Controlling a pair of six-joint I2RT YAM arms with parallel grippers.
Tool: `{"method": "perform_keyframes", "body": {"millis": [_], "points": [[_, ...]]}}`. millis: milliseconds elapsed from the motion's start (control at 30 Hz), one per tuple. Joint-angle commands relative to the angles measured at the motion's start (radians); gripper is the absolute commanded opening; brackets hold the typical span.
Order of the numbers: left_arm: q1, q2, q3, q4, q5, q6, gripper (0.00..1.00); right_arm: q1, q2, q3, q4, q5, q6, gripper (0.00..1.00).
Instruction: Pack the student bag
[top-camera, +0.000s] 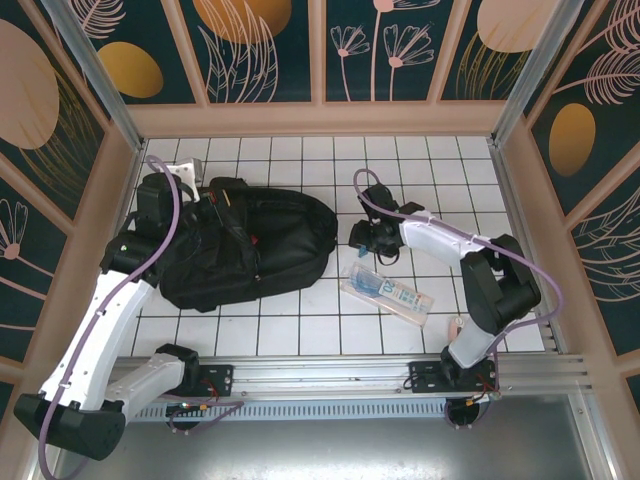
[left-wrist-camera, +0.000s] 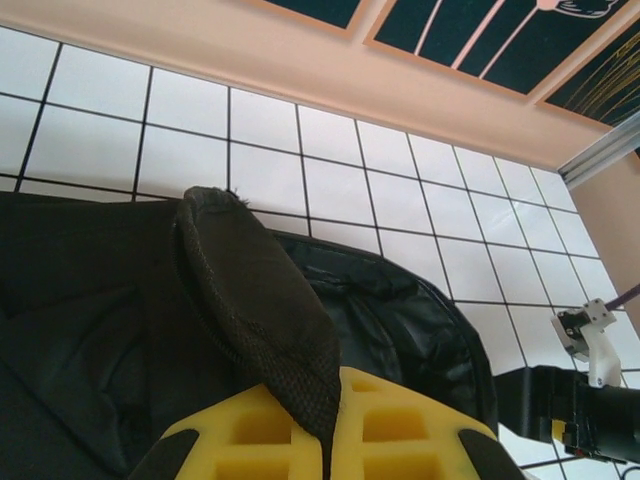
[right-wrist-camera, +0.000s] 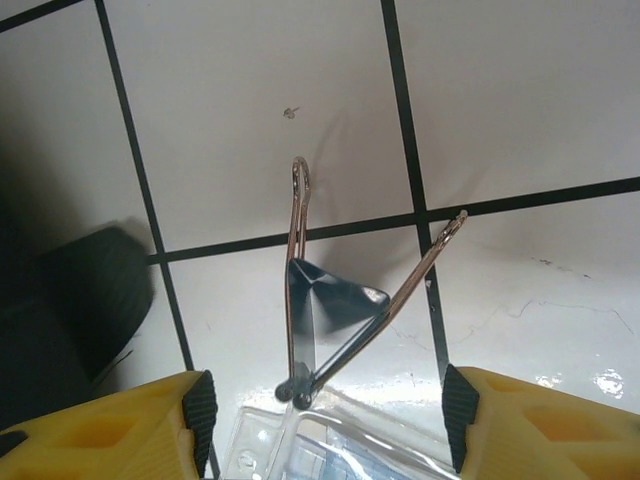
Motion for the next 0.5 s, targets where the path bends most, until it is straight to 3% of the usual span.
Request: {"method": "perform_keyframes", "body": {"millis": [0, 200, 467], "points": [[0.010, -0.010, -0.021, 0.065, 0.052, 0.009, 0.00, 0.002, 0.036, 0.031, 0.007, 0.017, -0.011, 0.62], [0.009, 0.001, -0.067, 0.142, 0.164, -0.022, 0.00, 0.001, 0.088, 0.058, 0.014, 0.035, -0.022, 0.59], [0.009, 0.002, -0.082, 0.170, 0.191, -0.025, 0.00, 0.001, 0.150, 0.104, -0.021, 0.136, -0.054, 0.59]]}}
